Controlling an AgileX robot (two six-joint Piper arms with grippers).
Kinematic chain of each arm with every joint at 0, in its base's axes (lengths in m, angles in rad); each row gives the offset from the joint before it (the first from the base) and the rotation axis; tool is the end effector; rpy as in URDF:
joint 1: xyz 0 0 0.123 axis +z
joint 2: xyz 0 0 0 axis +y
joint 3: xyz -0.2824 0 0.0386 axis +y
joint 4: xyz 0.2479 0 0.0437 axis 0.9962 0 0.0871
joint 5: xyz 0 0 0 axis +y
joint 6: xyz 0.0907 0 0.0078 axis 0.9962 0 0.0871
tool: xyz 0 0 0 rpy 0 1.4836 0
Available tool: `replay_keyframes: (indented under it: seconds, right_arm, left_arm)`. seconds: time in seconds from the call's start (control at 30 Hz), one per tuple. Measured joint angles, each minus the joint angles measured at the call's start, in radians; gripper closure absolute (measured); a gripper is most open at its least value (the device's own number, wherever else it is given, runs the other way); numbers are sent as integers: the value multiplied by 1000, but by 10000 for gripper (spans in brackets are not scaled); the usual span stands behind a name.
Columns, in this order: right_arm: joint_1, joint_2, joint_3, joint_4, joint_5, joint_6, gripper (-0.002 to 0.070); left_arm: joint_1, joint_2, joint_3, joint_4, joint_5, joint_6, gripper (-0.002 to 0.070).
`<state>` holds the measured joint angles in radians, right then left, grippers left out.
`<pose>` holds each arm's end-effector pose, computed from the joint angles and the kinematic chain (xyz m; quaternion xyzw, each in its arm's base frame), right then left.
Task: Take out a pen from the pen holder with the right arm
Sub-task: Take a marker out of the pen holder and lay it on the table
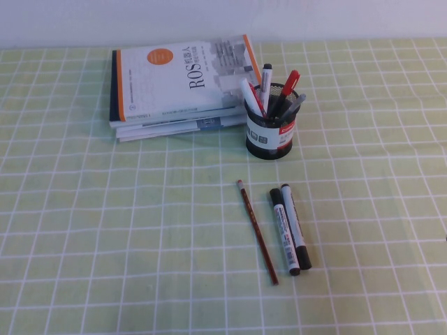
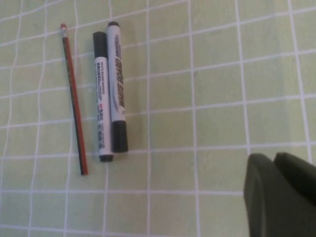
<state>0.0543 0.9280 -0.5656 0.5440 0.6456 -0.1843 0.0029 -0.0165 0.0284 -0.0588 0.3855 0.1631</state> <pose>0.1643 0.0374 0.2602 0.0420 0.9244 0.2013 0.3213 0.0521 -0.0019 0.1698 0.0492 0.8062 0.0239 0.5892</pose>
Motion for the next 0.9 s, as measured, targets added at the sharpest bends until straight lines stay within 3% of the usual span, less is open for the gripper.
replay_keyframes:
  seconds: [0.27,0.5,0.63,0.8,0.9]
  right_arm:
    - [224,170,-105,0,-152,-13,689]
    - [427,252,-118,5,-430,-15,674]
    - [510,281,-119,5,-580,-17,603]
    - [554,333,-93,-61,-837,-18,420]
    - [558,376,-40,-111,-1033,-4,349]
  left_arm:
    - [0,0,0,0,0,0,680]
    - [0,0,0,0,0,0,680]
    - [0,0,0,0,0,0,680]
    - [0,0,0,0,0,0,680]
    - [0,0,0,0,0,0,680]
